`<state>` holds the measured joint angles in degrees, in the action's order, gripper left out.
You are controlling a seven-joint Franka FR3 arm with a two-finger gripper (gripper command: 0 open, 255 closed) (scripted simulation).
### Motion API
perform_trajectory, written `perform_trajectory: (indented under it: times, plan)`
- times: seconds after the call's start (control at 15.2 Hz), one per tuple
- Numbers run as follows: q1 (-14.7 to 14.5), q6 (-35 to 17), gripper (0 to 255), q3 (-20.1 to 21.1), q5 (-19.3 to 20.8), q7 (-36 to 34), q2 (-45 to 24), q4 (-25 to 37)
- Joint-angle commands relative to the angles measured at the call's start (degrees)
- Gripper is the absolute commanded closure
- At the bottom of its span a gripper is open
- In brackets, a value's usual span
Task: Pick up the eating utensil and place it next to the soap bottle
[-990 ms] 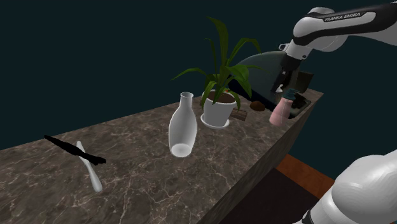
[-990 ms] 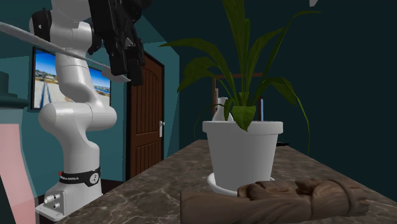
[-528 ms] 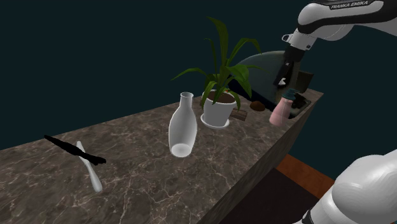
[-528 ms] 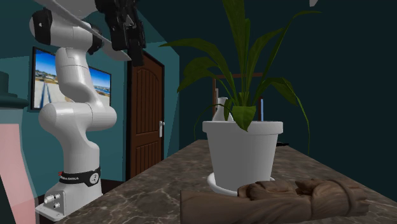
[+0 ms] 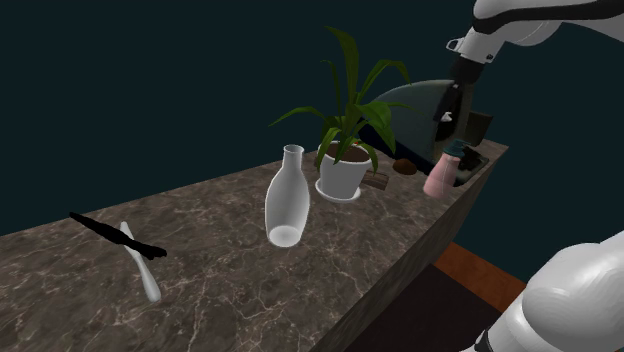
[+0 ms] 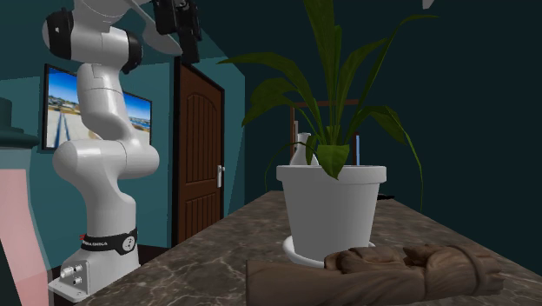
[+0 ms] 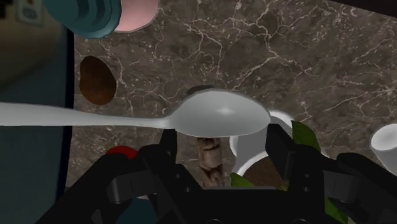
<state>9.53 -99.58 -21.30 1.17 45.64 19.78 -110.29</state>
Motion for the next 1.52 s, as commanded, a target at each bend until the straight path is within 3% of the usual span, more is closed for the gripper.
perform_trajectory:
  times: [0.0,0.4,0.66,1.45]
  plan:
    - [-0.4,0.0,255,-0.8,-1.2,0.8,-3.8,3.5]
    - [-0.7,1.7,255,-3.7,-7.4,4.2,-19.3,19.3]
    - [1.4,5.3,255,-4.7,-12.8,6.3,-31.1,33.3]
    - [0.4,-4.9,255,-4.1,-11.8,6.8,-28.7,20.9]
